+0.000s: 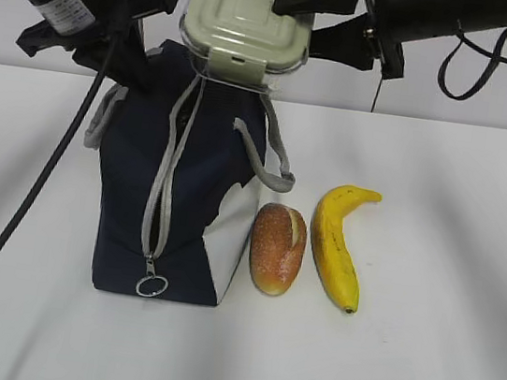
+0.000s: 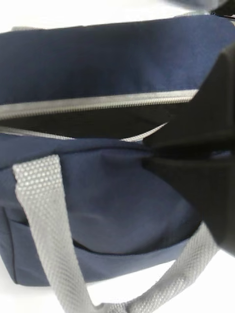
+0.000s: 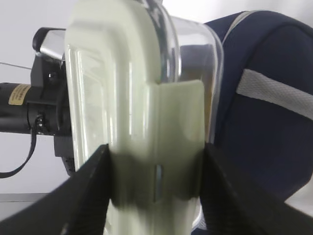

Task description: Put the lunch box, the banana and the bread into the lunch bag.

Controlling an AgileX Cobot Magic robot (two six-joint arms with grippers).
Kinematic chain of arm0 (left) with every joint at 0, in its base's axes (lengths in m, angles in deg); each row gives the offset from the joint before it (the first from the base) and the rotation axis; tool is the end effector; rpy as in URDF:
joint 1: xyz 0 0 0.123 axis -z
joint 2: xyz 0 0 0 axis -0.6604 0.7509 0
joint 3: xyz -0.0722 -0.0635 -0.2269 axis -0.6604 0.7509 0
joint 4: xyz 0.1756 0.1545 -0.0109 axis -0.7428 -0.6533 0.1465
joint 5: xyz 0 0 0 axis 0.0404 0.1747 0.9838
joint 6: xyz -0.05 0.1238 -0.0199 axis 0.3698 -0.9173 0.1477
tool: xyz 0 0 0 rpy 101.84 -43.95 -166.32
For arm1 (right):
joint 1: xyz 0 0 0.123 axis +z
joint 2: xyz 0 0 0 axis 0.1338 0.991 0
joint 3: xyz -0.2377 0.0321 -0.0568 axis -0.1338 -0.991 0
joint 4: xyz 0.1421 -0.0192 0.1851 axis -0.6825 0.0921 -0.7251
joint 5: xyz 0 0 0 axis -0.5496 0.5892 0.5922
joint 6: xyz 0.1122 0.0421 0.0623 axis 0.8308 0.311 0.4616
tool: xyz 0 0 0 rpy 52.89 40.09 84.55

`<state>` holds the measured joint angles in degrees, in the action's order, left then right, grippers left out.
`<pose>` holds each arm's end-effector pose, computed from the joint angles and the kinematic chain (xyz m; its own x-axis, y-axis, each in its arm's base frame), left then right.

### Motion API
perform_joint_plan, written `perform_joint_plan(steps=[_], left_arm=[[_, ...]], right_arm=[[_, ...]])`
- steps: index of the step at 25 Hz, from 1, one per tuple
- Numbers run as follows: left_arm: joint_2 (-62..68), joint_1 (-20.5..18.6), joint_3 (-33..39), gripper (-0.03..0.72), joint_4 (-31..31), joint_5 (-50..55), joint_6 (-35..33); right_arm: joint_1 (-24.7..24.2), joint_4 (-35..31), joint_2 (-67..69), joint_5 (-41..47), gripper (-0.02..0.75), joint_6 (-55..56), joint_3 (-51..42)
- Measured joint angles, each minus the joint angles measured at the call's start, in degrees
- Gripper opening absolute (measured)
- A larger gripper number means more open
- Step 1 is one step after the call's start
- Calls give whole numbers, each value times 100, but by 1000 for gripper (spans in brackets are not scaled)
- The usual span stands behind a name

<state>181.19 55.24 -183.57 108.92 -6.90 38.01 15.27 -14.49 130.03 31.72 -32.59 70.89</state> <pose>0.3613 -0.1415 0.2318 -0.9453 0.0467 -0.3227 0.1858 0.8905 -0.4153 0.3815 0.1652 0.2686 -0.8909 0.1400 -0.4320 -0.3351 0.4393 0.8335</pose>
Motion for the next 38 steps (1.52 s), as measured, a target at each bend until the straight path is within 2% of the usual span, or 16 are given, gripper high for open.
perform_joint_plan(steps=[10,17,23,28,38], left_arm=[[0,0,0,1,0,-5,0],[0,0,0,1,11,-11,0],[0,0,0,1,57,-28,0],[0,0,0,0,56,-28,0],[0,0,0,0,80,-59,0]], right_arm=[[345,464,387,-281,389,233,22],[356,1433,452,-378,389,786,22],[446,1671,452,-424,389,990,22],[706,1820,466,-607,389,1047,22],[912,2838,479,-794,389,1828,33]])
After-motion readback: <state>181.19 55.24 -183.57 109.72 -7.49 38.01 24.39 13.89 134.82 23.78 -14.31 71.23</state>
